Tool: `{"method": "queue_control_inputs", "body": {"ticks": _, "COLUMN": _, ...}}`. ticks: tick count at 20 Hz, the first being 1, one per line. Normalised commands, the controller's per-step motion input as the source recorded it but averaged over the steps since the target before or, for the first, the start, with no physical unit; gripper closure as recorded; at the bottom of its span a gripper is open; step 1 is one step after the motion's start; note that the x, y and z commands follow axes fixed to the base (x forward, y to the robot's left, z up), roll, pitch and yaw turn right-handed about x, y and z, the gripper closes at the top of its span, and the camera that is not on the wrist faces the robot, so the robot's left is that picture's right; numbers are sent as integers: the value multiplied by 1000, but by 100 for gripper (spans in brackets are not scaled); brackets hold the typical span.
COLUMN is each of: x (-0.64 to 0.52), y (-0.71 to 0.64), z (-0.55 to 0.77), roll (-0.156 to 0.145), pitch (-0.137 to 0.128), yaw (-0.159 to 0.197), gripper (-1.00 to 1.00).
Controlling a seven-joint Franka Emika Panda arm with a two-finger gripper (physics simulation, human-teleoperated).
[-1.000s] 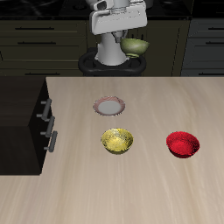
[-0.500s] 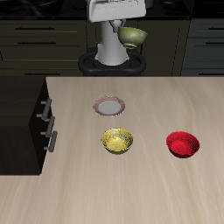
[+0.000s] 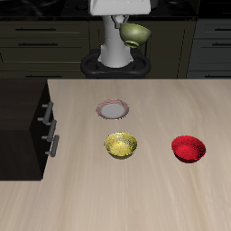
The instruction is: Place the green bowl on top of the wooden cabinet
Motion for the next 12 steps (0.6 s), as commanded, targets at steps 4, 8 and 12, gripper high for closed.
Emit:
{"method": "queue_control_inputs", "body": {"ticks": 4, "x": -26, "y": 120, "z": 150, "roll": 35, "pitch": -22, "yaw": 12, "gripper": 100}}
{"method": "queue_control_inputs", "body": {"ticks": 8, "x": 37, "y": -2, "z": 15, "roll": -7, "pitch": 10, "yaw": 8, "gripper": 100}}
{"method": "queue_control_inputs", "body": {"ticks": 12, "x": -3, "y": -326, "z": 146, "roll": -53, "pitch": -21, "yaw": 6, "gripper": 100}}
